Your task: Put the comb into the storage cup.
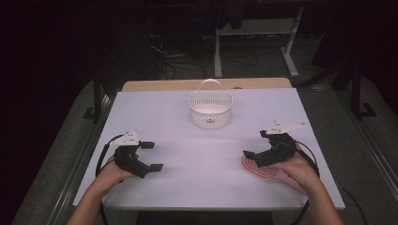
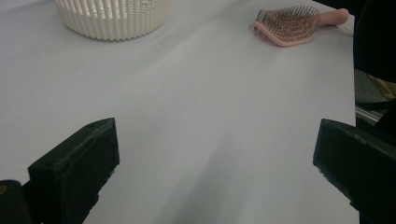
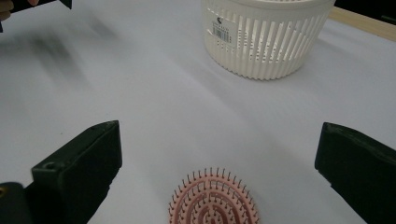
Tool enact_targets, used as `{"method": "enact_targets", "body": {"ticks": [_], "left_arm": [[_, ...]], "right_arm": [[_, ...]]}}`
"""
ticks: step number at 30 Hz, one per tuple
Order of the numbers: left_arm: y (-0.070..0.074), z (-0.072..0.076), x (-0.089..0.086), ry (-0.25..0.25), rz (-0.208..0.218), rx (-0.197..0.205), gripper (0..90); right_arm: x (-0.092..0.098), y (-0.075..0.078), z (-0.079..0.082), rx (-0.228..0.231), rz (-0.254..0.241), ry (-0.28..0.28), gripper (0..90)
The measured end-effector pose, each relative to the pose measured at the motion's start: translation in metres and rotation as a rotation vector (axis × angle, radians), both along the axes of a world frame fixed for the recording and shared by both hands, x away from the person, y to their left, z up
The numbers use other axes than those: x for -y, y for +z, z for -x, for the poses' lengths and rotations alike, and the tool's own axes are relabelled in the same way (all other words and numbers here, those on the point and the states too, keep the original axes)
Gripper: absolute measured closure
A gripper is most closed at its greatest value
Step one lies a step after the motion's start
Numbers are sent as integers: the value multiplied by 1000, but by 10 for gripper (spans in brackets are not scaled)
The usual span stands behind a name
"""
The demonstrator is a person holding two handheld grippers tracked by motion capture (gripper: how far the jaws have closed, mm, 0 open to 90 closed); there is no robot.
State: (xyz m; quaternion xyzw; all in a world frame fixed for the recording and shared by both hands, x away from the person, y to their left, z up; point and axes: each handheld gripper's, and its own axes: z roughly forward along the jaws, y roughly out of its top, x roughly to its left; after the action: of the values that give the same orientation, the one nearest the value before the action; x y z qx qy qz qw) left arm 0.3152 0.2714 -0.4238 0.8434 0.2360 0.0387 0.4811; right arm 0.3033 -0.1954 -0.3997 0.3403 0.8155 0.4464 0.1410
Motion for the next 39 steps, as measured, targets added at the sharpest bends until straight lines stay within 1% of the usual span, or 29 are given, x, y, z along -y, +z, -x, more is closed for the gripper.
{"method": "enact_targets", "body": {"ticks": [8,17,25,34,39], "left_arm": [[0,0,-1,5,-2,0,5],[-1,0,-1,4,-5,-2,5],[0,0,-2,7,-3,-1,5],[0,0,-3,8,-5,1,5],[0,0,-3,5,-7,2,5]], "right_arm": [[6,4,1,5,-2,-2,3],[18,7,4,-10,-3,-5,3],[27,7,8,-9,10,-1,3],[40,7,12,0,13,-22,2],[49,7,14,-3,15,-29,2]]}}
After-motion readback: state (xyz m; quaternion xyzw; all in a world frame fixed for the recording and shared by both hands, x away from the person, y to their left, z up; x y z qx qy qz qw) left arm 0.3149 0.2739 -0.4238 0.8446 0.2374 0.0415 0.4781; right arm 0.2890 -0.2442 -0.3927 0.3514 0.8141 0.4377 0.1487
